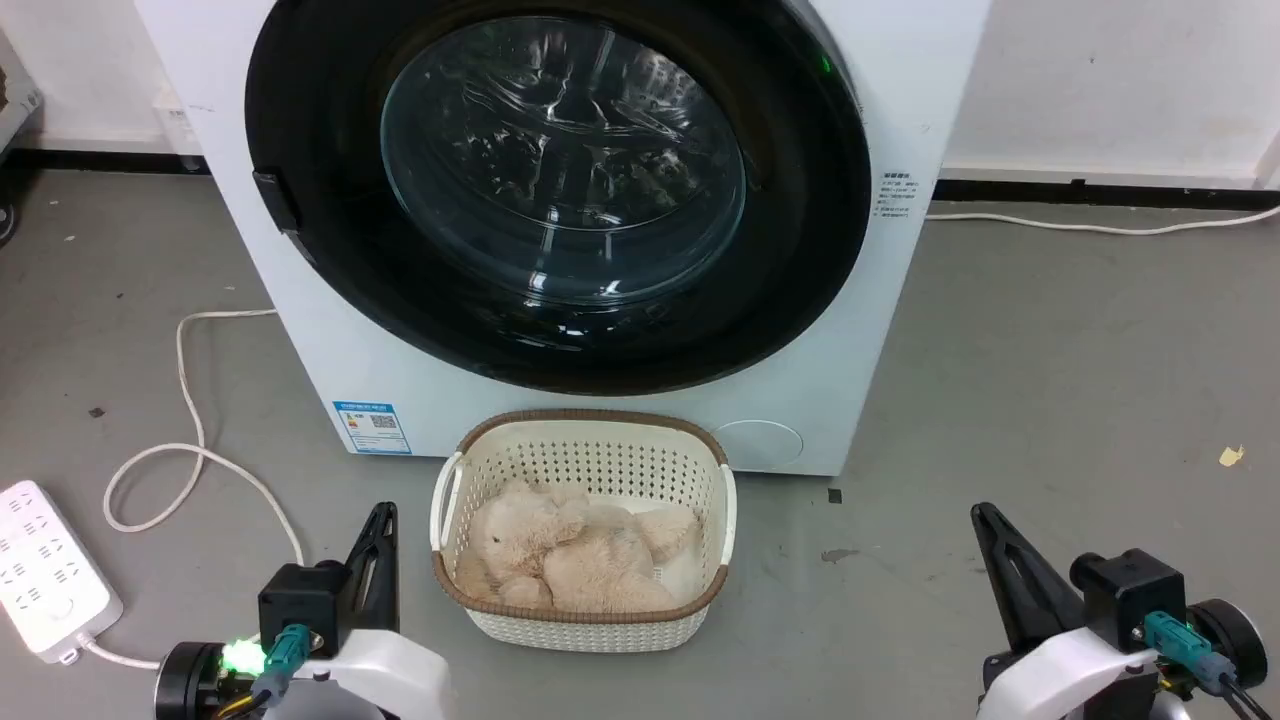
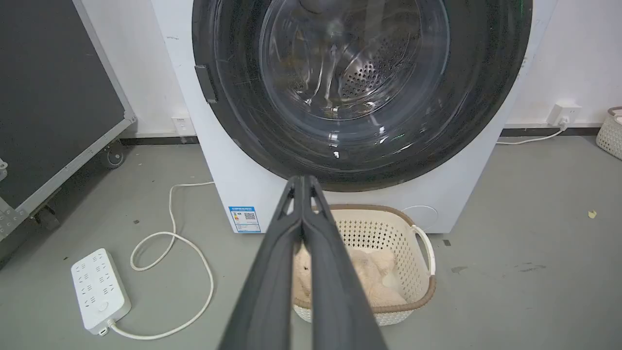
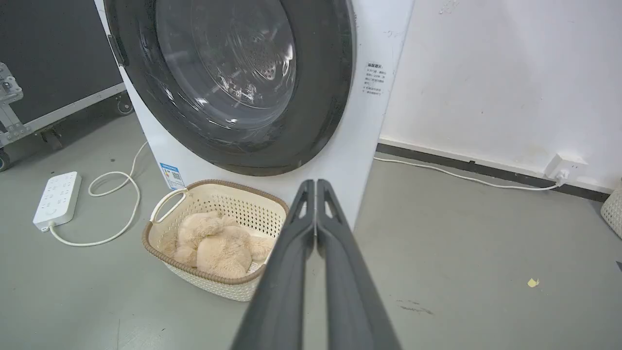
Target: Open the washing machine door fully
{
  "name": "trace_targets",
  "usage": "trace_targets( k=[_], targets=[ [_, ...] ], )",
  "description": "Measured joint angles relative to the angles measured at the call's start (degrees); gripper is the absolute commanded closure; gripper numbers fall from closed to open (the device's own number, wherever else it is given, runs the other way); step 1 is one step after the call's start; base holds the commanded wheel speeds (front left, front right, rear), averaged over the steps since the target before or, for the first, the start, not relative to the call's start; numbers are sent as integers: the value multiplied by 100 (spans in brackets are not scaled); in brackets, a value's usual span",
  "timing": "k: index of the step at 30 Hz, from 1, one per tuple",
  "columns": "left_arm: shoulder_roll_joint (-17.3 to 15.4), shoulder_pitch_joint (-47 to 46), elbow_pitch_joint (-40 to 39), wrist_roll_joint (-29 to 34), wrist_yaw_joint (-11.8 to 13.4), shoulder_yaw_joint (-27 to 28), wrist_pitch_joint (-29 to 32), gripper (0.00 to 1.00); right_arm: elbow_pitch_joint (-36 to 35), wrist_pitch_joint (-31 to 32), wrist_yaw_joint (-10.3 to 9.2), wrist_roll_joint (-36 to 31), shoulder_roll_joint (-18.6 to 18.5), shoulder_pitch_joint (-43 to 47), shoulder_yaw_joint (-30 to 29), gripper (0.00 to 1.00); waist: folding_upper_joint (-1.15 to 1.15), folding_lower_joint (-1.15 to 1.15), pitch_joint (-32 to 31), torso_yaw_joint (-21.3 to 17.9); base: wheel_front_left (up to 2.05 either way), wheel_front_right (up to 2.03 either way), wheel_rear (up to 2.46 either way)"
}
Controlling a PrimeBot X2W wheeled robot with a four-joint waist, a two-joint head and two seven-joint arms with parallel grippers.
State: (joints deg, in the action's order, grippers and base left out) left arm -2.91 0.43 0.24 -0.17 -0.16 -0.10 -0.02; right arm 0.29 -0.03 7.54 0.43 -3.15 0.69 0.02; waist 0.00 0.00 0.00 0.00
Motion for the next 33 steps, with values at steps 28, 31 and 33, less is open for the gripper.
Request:
trace_targets(
  k=[28, 31, 33],
  targets=[
    [0, 0, 0, 0, 0, 0, 0, 100, 0, 0, 0, 0, 0, 0, 0, 100, 0, 0, 0, 0, 0, 0, 0],
    [0, 0, 0, 0, 0, 0, 0, 100, 0, 0, 0, 0, 0, 0, 0, 100, 0, 0, 0, 0, 0, 0, 0],
    [0, 0, 0, 0, 0, 0, 0, 100, 0, 0, 0, 0, 0, 0, 0, 100, 0, 0, 0, 0, 0, 0, 0]
  ],
)
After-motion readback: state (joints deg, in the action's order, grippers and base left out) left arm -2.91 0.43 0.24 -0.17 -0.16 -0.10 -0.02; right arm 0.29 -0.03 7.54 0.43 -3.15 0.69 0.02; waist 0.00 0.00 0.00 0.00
